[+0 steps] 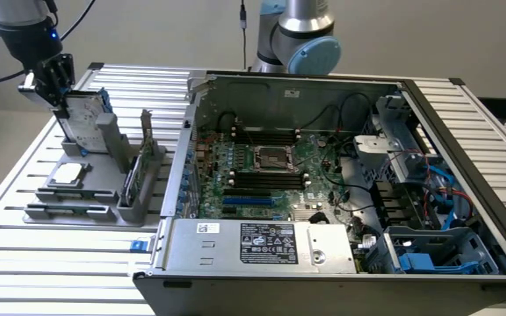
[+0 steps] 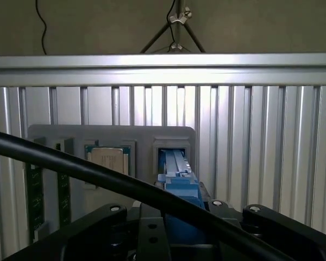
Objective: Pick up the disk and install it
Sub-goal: 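Pick up the disk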
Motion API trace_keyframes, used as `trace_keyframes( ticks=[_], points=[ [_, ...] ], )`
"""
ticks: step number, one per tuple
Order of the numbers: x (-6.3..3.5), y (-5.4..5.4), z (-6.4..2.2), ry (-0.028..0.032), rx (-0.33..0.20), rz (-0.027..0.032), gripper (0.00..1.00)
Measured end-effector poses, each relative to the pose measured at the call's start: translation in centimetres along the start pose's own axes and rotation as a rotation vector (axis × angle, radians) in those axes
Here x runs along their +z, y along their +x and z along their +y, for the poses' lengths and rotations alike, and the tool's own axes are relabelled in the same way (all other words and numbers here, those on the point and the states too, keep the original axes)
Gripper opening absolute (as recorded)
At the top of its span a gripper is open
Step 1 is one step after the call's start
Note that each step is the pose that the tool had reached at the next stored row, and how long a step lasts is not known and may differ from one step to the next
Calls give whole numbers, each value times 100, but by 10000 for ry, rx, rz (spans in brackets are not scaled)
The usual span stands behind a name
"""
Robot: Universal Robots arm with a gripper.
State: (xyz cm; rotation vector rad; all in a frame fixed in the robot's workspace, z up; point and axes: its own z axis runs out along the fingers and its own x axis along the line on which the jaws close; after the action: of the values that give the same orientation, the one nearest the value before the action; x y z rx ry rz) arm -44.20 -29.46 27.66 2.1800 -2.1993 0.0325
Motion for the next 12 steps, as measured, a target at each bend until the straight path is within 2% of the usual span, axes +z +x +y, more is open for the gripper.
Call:
trace_keyframes(
  ticks=[12],
  points=[
    [8,42,15,1,19,-1,33]
  ],
)
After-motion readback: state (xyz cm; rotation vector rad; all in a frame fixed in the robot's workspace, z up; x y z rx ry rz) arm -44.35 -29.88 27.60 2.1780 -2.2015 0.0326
